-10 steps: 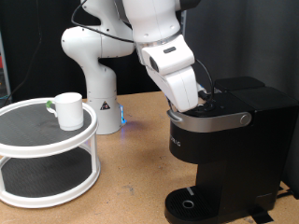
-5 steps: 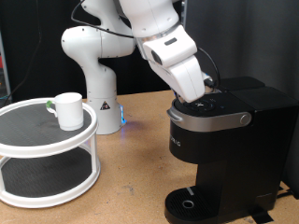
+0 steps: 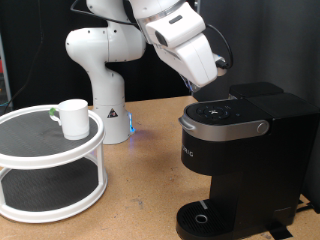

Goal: Make a cup of coffee with the keurig machine

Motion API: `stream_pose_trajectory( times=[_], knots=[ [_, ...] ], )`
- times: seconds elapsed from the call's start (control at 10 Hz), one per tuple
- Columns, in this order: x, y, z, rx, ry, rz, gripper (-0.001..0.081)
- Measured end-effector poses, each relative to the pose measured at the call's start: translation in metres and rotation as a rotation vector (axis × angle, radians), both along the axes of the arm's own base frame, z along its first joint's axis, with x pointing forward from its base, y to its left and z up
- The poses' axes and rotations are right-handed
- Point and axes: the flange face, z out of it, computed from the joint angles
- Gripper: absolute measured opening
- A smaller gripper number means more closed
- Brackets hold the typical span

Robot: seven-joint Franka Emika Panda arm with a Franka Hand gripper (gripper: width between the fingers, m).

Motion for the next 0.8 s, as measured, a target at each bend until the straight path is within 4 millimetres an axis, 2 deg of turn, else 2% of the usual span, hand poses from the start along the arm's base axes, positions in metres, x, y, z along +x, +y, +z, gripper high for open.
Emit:
stream_pose_trajectory(
  times=[0.3, 0.8],
  knots=[
    [-0.006, -0.005, -0.005, 0.002, -0.010, 0.057, 0.0002],
    [-0.060, -0.039, 0.010, 0.054, 0.056, 0.281, 0.0002]
  ],
)
